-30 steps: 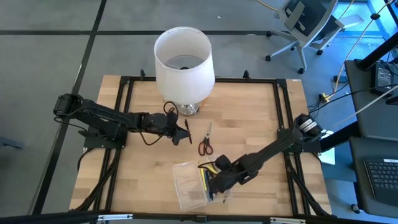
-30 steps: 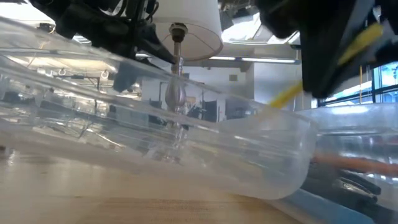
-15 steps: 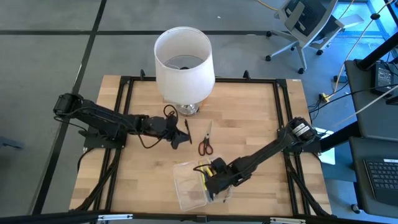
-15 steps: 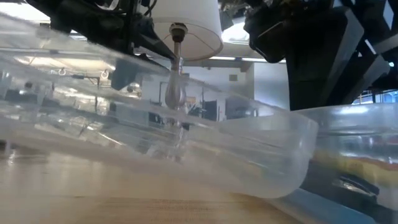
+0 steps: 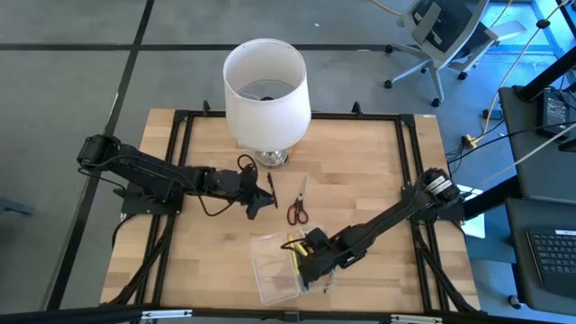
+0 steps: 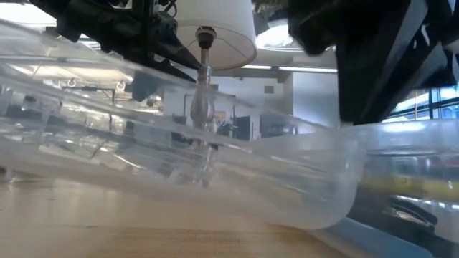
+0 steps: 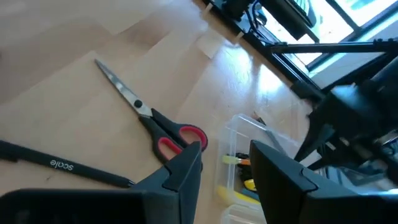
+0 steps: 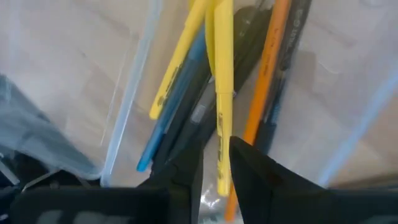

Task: Pick & place school supplies into a supply box
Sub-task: Put the black pen into the transparent supply box

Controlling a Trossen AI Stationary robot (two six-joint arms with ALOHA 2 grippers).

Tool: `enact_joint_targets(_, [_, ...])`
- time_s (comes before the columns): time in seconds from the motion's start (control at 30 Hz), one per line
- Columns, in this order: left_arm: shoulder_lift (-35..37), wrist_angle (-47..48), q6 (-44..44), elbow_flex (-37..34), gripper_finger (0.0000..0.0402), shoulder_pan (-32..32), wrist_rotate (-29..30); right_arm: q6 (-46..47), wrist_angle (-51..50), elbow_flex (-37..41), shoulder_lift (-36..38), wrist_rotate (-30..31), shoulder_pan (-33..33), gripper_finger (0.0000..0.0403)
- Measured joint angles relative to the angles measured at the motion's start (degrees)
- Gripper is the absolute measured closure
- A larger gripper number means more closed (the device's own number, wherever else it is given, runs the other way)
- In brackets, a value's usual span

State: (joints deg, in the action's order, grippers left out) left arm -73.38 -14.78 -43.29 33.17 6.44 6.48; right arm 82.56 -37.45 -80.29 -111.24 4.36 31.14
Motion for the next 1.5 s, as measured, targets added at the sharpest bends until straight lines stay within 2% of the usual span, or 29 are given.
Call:
enact_joint_targets(0.1, [0.0, 0.04, 2.38, 0.0, 0.0272, 0.0, -0.06, -2.08, -3.67, 0.0, 2.8, 0.76, 0.0, 0.032])
enact_joint_targets(0.3, [0.0, 2.72, 16.12, 0.0, 0.0276, -0.24, -2.2, -5.33, -12.25, -0.04, 7.98, 4.32, 0.04, 0.032])
enact_joint_targets(0.53, [-0.12, 13.1, 22.79, 1.08, 0.0275, -4.53, -7.63, -5.99, -15.38, -0.04, 8.93, 6.69, -0.01, 0.032])
enact_joint_targets(0.73, [-3.67, 23.33, 39.3, 8.23, 0.0275, -7.03, -7.72, -6.61, -15.36, -0.04, 8.68, 8.03, -0.26, 0.032])
enact_joint_targets(1.0, [-13.33, 26.14, 61.46, 15.48, 0.0275, -8.95, -7.8, -6.53, -15.64, -0.04, 8.68, 8.08, 0.11, 0.032])
enact_joint_targets(1.23, [-21.81, 27.18, 70.5, 16.68, 0.0275, -10.32, -7.58, -6.25, -15.76, -0.04, 8.68, 8.11, 1.36, 0.032])
enact_joint_targets(1.5, [-26.57, 24.74, 72.63, 16.92, 0.0274, -11.54, -7.51, -6.2, -15.82, -0.04, 8.66, 8.22, 1.38, 0.032])
